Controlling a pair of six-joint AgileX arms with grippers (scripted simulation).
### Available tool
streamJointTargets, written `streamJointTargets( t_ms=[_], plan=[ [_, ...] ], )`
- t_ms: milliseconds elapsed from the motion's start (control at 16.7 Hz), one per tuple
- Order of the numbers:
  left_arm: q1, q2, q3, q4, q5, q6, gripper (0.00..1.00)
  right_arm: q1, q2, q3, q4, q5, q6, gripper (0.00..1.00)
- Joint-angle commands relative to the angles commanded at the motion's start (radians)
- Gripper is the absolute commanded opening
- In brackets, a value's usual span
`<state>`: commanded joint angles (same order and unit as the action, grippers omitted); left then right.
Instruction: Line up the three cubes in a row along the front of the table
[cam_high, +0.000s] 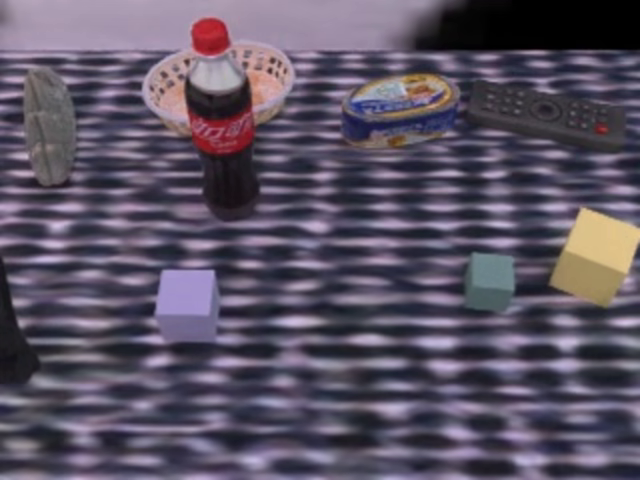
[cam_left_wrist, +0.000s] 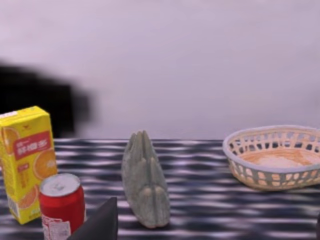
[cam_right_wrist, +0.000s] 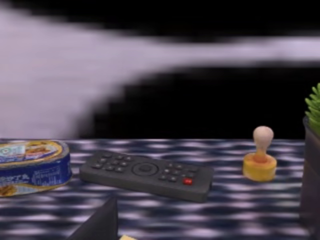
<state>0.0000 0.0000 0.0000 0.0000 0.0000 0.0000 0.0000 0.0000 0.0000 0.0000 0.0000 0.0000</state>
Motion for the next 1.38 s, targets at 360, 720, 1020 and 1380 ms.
streamJointTargets(
  t_ms=[360, 720, 1020, 1380],
  plan=[
    [0.000, 0.000, 0.000, 0.000, 0.000, 0.000, 1.00, 0.029, 0.104, 0.100, -0.067, -0.003, 0.035, 1.00],
    [0.000, 0.000, 0.000, 0.000, 0.000, 0.000, 1.00, 0.122, 0.577, 0.489, -0.318, -0.002, 0.160, 1.00],
    [0.000, 0.000, 0.000, 0.000, 0.000, 0.000, 1.00, 0.219, 1.155, 0.880, -0.594, 0.002, 0.287, 1.00],
    [0.000, 0.000, 0.000, 0.000, 0.000, 0.000, 1.00, 0.328, 1.718, 1.307, -0.893, 0.004, 0.428, 1.00]
  ],
)
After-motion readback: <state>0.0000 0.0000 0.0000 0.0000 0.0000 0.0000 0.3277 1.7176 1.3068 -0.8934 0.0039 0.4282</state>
